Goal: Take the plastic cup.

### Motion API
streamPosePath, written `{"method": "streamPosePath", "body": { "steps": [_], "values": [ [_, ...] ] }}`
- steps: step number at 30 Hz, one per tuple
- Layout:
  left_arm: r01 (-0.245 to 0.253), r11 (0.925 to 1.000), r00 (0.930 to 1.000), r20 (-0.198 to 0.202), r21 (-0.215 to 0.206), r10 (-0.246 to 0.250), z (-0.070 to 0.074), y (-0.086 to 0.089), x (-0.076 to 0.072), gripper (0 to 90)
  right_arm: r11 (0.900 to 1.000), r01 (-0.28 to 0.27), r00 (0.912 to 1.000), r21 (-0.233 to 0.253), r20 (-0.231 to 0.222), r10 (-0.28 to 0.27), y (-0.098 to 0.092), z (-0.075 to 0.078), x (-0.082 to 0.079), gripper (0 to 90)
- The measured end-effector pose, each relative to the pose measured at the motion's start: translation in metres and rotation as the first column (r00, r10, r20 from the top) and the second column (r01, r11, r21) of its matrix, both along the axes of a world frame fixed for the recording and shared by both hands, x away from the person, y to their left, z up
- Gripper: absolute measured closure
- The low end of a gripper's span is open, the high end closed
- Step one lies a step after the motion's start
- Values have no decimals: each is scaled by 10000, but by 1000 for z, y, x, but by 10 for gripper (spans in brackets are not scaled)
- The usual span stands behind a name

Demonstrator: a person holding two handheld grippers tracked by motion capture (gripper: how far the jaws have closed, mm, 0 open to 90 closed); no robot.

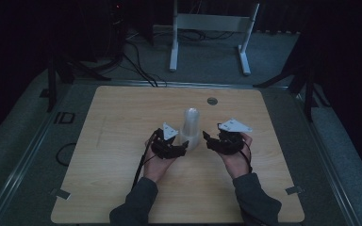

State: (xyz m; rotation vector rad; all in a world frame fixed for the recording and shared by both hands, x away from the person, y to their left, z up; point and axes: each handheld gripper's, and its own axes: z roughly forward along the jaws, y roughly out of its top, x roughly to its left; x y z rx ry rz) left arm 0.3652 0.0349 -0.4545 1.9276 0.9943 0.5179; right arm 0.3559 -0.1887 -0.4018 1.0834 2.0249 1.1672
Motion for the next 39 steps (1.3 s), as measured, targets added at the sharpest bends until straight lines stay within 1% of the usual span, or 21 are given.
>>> {"method": "streamPosePath", "body": {
  "steps": [1, 5, 7, 11, 13, 17, 21, 25, 27, 32, 39],
  "values": [
    [9, 10000, 10000, 11, 9, -9, 0, -1, 1, 279, 10000, -39, 10000, 16, 14, 39, 1, 1, 0, 334],
    [59, 9997, 10000, -49, -221, -60, -1, -6, 5, 263, 9999, -146, 9998, 73, 105, 145, 5, 6, 1, 328],
    [20, 9999, 10000, 18, -116, -20, -1, -8, 6, 261, 9997, -185, 9998, 139, 97, 184, 7, 8, 2, 322],
    [47, 9998, 10000, 72, -195, -45, -3, -11, 8, 245, 9993, -246, 9996, 271, 119, 242, 12, 10, 4, 307],
    [42, 9996, 10000, 28, -292, -41, -3, -13, 9, 243, 9992, -283, 9995, 264, 123, 280, 15, 12, 5, 301],
    [20, 9995, 10000, 31, -316, -19, -4, -15, 10, 243, 9991, -343, 9993, 258, 126, 340, 19, 13, 7, 294],
    [-34, 9987, 10000, 82, -504, 38, -4, -16, 12, 239, 9988, -326, 9994, 359, 120, 322, 22, 14, 8, 289],
    [-41, 9986, 9999, 154, -528, 49, -4, -17, 14, 239, 9982, -340, 9994, 501, 94, 336, 24, 15, 10, 282],
    [-40, 9985, 10000, 83, -544, 45, -4, -18, 15, 234, 9979, -372, 9993, 538, 95, 367, 25, 15, 11, 282],
    [19, 9984, 9998, 185, -573, -8, -6, -20, 16, 230, 9976, -407, 9991, 553, 96, 402, 28, 15, 14, 280],
    [-7, 9981, 9998, 193, -620, 19, -8, -21, 17, 229, 9968, -501, 9987, 621, 123, 494, 33, 17, 17, 279]
  ]
}}
